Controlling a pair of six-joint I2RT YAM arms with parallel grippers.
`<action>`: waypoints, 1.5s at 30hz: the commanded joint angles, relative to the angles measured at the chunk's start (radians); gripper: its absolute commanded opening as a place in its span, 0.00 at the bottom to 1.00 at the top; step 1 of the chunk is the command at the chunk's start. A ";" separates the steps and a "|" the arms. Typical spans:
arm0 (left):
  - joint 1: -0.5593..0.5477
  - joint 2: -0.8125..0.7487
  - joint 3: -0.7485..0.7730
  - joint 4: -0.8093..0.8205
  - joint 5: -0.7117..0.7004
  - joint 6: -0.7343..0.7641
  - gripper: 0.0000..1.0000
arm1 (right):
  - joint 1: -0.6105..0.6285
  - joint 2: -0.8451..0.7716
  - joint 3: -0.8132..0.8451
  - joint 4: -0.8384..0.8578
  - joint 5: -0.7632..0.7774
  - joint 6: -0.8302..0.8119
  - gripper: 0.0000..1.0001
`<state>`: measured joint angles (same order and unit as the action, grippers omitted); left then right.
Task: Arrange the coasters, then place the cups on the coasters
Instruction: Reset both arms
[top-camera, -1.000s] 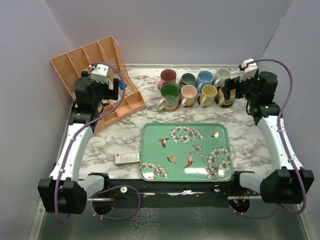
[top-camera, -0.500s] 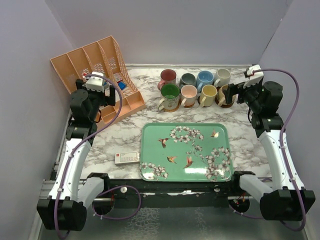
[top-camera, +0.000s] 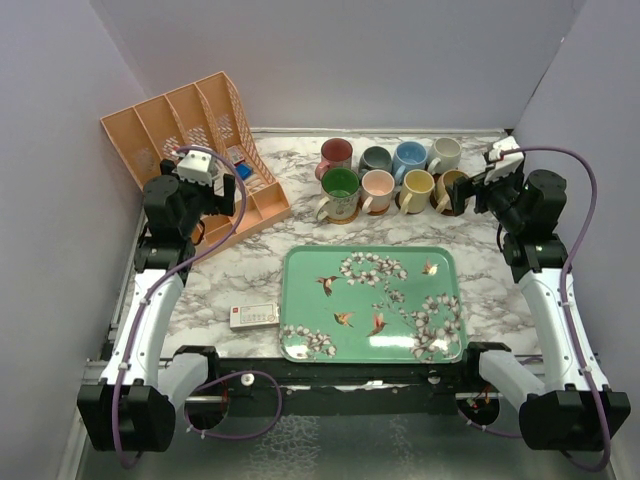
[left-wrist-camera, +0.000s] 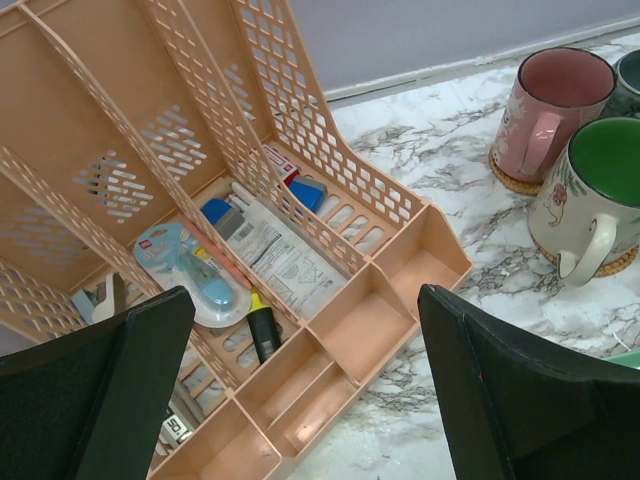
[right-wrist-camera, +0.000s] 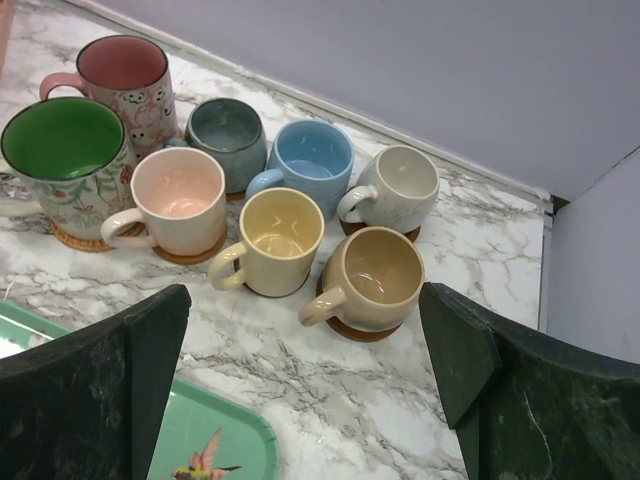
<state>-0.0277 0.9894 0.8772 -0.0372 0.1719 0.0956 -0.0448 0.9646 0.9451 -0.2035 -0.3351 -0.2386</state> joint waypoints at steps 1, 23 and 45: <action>0.015 -0.043 0.019 -0.020 0.045 -0.002 0.99 | 0.005 -0.002 0.030 -0.024 -0.054 -0.032 1.00; 0.015 -0.129 -0.029 -0.022 0.072 0.043 0.99 | 0.005 -0.097 -0.040 0.012 -0.016 -0.079 1.00; 0.015 -0.115 -0.040 -0.030 0.101 0.057 0.99 | 0.003 -0.087 -0.037 -0.001 -0.029 -0.086 1.00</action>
<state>-0.0189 0.8772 0.8478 -0.0792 0.2413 0.1383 -0.0448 0.8783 0.9131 -0.2092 -0.3546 -0.3126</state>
